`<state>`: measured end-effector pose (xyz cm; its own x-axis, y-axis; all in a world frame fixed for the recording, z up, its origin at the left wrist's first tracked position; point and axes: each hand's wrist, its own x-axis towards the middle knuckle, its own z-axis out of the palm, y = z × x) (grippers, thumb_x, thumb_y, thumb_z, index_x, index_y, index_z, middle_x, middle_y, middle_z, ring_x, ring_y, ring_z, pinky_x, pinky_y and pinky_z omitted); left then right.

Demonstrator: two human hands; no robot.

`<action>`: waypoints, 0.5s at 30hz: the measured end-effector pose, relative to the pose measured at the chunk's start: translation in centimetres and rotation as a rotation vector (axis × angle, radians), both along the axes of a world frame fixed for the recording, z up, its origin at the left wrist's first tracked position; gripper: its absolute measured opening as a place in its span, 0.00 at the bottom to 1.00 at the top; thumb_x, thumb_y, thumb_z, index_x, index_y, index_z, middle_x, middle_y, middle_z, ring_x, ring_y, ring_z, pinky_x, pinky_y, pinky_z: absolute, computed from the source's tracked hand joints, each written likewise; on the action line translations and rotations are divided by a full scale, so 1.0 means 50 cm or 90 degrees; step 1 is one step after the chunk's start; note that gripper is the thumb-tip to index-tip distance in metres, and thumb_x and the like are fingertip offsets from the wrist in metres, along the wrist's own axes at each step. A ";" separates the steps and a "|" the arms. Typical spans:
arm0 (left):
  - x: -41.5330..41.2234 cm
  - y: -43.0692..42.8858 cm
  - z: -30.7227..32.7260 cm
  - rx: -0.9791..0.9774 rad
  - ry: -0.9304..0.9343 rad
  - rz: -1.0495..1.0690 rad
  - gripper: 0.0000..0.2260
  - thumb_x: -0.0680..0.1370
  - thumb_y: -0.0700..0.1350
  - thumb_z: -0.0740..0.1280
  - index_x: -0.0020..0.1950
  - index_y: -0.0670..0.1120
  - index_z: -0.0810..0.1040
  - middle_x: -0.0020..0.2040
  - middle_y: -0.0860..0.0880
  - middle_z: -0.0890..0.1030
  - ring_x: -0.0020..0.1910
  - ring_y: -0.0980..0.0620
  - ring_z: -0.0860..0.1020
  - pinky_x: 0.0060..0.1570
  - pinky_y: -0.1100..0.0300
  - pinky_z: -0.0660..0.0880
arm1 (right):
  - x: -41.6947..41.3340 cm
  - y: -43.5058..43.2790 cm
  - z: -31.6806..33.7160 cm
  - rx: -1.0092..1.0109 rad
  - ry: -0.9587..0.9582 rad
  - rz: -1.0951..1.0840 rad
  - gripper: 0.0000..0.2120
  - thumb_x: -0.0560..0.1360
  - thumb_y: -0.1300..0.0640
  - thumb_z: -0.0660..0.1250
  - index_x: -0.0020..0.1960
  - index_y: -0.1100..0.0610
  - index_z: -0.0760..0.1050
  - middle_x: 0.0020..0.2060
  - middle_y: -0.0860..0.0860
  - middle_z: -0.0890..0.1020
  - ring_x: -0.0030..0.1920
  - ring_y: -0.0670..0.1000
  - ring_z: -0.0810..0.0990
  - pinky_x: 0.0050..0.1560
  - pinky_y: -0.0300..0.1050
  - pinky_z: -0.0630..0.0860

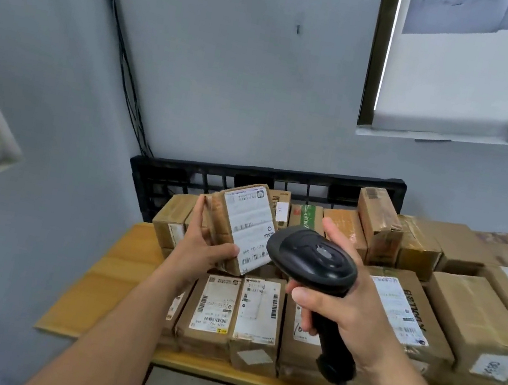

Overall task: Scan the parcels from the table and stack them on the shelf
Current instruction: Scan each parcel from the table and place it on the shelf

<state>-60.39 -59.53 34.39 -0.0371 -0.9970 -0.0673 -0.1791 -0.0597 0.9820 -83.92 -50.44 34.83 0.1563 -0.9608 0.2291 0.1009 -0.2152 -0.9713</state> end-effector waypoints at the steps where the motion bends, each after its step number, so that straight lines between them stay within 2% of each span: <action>1: 0.008 0.000 0.003 -0.007 0.003 0.008 0.52 0.71 0.34 0.74 0.76 0.67 0.42 0.63 0.43 0.78 0.57 0.46 0.80 0.47 0.49 0.81 | 0.003 0.001 0.000 0.003 -0.003 0.007 0.51 0.57 0.46 0.82 0.72 0.29 0.59 0.46 0.57 0.85 0.31 0.60 0.80 0.33 0.50 0.78; 3: 0.026 0.000 0.012 -0.019 0.009 0.029 0.52 0.71 0.34 0.74 0.76 0.66 0.43 0.63 0.44 0.77 0.59 0.46 0.79 0.49 0.49 0.80 | 0.007 0.005 0.001 0.005 -0.003 0.016 0.50 0.57 0.49 0.81 0.72 0.31 0.60 0.46 0.57 0.85 0.30 0.59 0.79 0.32 0.49 0.79; 6: 0.052 -0.003 0.025 -0.032 0.015 0.042 0.52 0.70 0.33 0.74 0.77 0.67 0.43 0.62 0.45 0.78 0.59 0.46 0.79 0.56 0.40 0.77 | 0.014 0.011 0.009 -0.001 -0.002 0.030 0.49 0.59 0.51 0.80 0.72 0.31 0.59 0.44 0.57 0.85 0.29 0.58 0.79 0.31 0.48 0.78; 8: 0.064 -0.001 0.030 -0.040 0.005 0.044 0.53 0.70 0.33 0.74 0.77 0.66 0.43 0.61 0.46 0.78 0.58 0.47 0.79 0.54 0.43 0.78 | 0.021 0.014 0.016 -0.011 -0.010 0.042 0.48 0.60 0.55 0.80 0.72 0.33 0.60 0.43 0.57 0.85 0.28 0.57 0.78 0.30 0.48 0.78; 12: 0.075 0.009 0.031 -0.045 -0.003 0.037 0.53 0.70 0.33 0.74 0.78 0.64 0.42 0.63 0.46 0.78 0.60 0.47 0.78 0.49 0.51 0.78 | 0.036 0.015 0.028 -0.034 0.012 0.075 0.44 0.64 0.64 0.77 0.73 0.41 0.62 0.49 0.56 0.84 0.27 0.57 0.78 0.30 0.47 0.79; 15: 0.086 0.013 0.031 -0.054 -0.011 0.050 0.53 0.70 0.34 0.74 0.77 0.64 0.42 0.65 0.46 0.77 0.61 0.47 0.77 0.57 0.44 0.77 | 0.041 0.015 0.024 -0.021 0.007 0.095 0.43 0.64 0.65 0.77 0.72 0.41 0.65 0.54 0.55 0.83 0.28 0.57 0.78 0.30 0.47 0.79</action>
<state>-56.08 -58.87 35.95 0.0414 -0.9990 0.0182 -0.1942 0.0098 0.9809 -81.88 -49.70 36.04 0.3000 -0.9184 0.2580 0.1245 -0.2305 -0.9651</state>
